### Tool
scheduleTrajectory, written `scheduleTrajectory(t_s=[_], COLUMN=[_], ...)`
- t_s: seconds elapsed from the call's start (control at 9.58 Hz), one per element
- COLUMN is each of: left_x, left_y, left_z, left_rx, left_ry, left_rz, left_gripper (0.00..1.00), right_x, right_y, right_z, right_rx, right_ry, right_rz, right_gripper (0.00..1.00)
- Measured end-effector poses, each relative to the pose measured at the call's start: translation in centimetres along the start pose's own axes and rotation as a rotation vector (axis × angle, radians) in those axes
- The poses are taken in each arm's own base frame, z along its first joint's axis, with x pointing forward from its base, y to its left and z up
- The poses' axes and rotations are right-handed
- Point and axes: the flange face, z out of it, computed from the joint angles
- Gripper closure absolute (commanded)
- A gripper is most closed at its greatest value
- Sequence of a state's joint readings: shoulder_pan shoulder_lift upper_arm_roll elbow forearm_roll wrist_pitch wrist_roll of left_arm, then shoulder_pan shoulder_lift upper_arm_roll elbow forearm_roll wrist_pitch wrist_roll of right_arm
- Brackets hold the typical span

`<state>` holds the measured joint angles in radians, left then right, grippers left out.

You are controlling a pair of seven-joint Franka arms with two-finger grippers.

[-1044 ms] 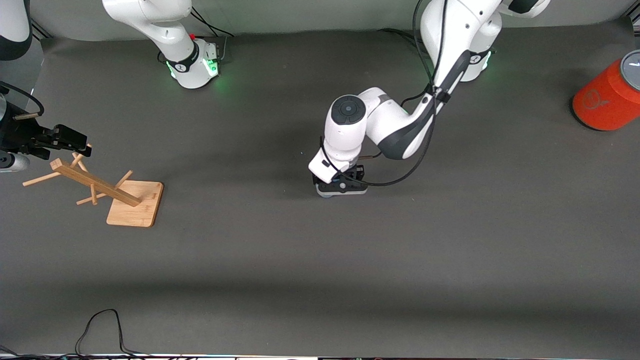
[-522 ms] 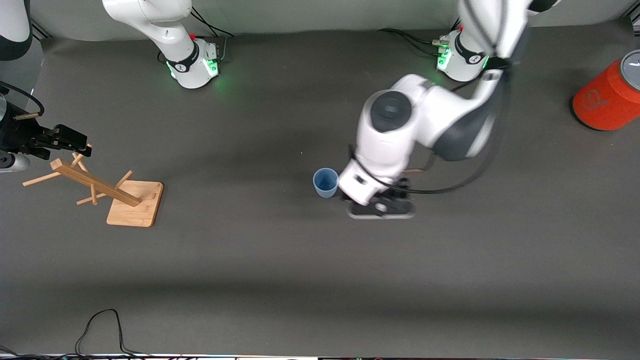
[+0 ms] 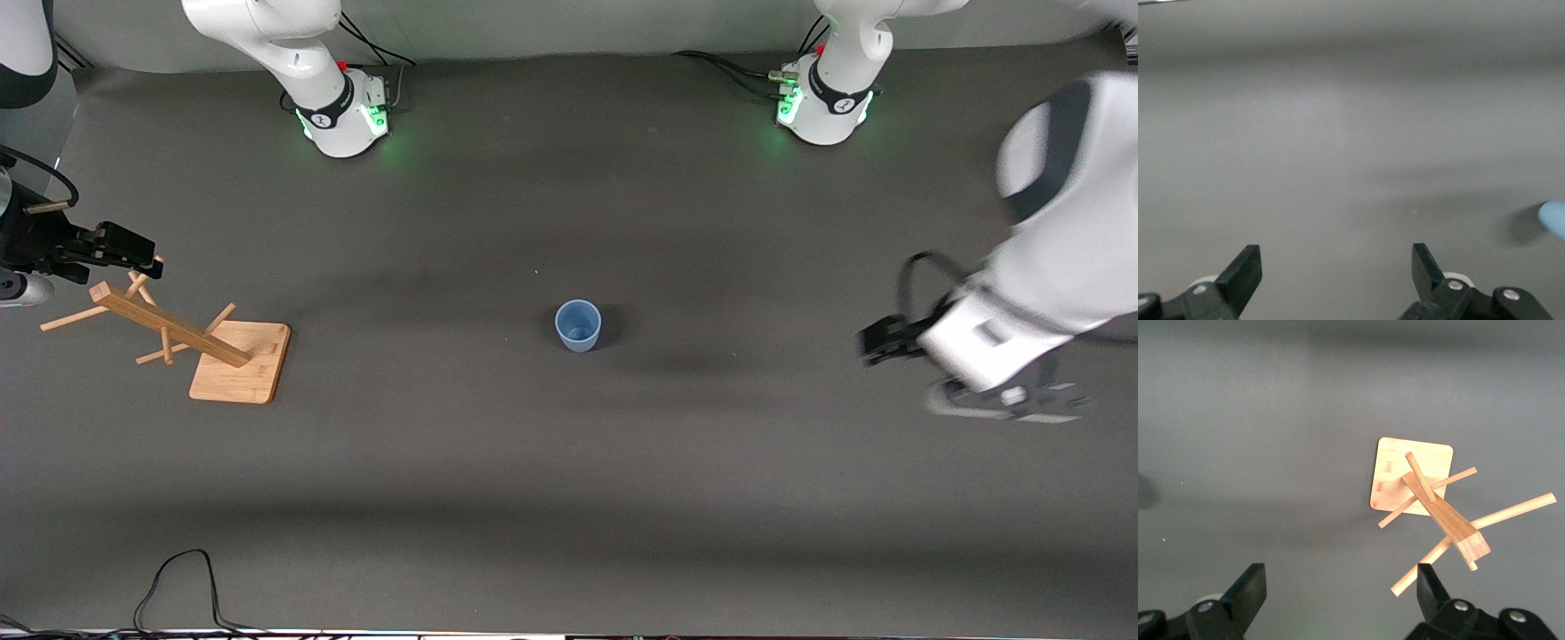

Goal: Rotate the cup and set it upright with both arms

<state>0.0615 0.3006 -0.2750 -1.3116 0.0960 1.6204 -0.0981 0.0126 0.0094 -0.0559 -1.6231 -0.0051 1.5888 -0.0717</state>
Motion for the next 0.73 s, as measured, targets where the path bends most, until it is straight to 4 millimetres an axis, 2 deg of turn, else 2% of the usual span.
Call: scheduleTrajectory(t_s=[0.21, 0.31, 0.42, 0.52, 0.73], left_x=[-4.5, -7.0, -9.0, -10.3, -11.0], left_y=[-3.6, -4.1, -3.7, -3.3, -3.2], left_z=[0.0, 0.0, -0.7, -1.7, -2.6], left_rx=[-0.043, -0.039, -0.025, -0.015, -0.007], left_ry=[0.01, 0.002, -0.004, -0.007, -0.001], left_rz=[-0.019, -0.028, -0.028, -0.018, -0.004], left_gripper=[0.0, 0.0, 0.0, 0.0, 0.0], right_x=[0.0, 0.0, 0.0, 0.0, 0.0], right_y=[0.0, 0.0, 0.0, 0.0, 0.0], right_z=[0.0, 0.1, 0.1, 0.1, 0.1], right_rx=[0.0, 0.0, 0.0, 0.0, 0.0], right_ry=[-0.001, -0.001, -0.001, -0.001, -0.001], right_rz=[0.001, 0.001, 0.001, 0.001, 0.001], right_gripper=[0.0, 0.0, 0.0, 0.0, 0.0])
